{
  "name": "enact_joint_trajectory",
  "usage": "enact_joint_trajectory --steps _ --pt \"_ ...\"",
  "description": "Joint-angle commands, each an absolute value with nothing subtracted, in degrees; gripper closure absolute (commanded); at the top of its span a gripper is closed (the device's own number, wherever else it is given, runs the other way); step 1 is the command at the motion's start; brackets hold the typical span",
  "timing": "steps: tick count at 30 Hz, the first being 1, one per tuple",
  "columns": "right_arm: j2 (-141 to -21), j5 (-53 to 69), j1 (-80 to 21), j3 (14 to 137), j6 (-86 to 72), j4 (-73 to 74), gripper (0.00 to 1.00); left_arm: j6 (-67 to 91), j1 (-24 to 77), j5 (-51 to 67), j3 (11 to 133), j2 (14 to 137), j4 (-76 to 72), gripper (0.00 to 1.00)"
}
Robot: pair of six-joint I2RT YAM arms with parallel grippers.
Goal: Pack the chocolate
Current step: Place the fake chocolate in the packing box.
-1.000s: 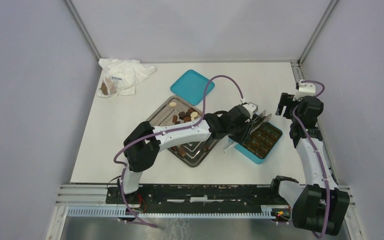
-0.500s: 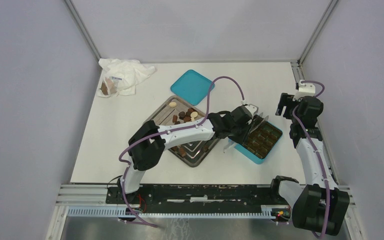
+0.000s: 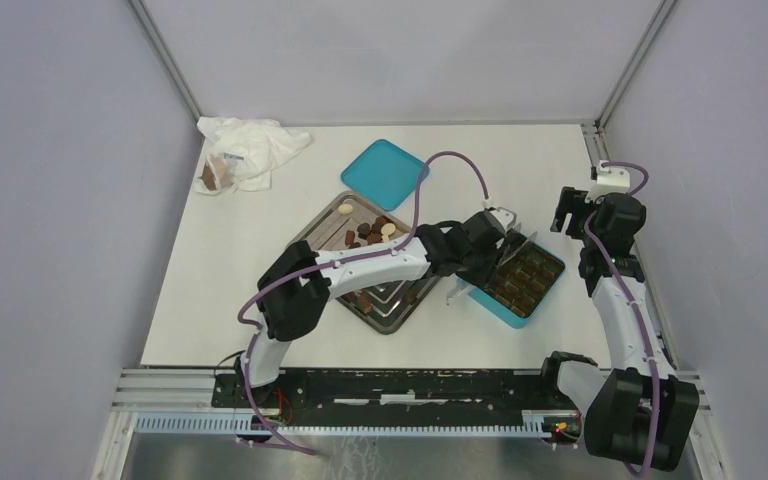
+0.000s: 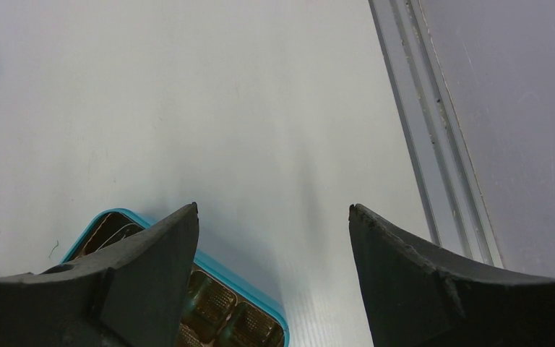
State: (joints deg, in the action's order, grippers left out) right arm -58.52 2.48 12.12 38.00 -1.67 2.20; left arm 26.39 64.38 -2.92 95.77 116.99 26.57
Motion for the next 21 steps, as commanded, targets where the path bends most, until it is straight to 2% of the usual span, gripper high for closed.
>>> enact_joint_trajectory --steps 1,9,16,21 --pt "-57.3 2.1 12.3 37.9 -1.7 0.4 0.18 23.3 64.7 -3.8 98.6 116.8 25.0 0.51" --pt "-57.3 2.4 12.3 37.9 -1.5 0.4 0.18 23.3 64.6 -3.9 96.1 113.2 23.1 0.54" --pt "-57.3 4.2 12.3 37.9 -0.6 0.4 0.18 24.9 64.6 -4.2 85.5 104.2 16.8 0.55" --pt "-57.2 14.3 12.3 38.0 5.0 0.9 0.18 26.1 64.7 -6.6 75.6 96.2 13.2 0.56"
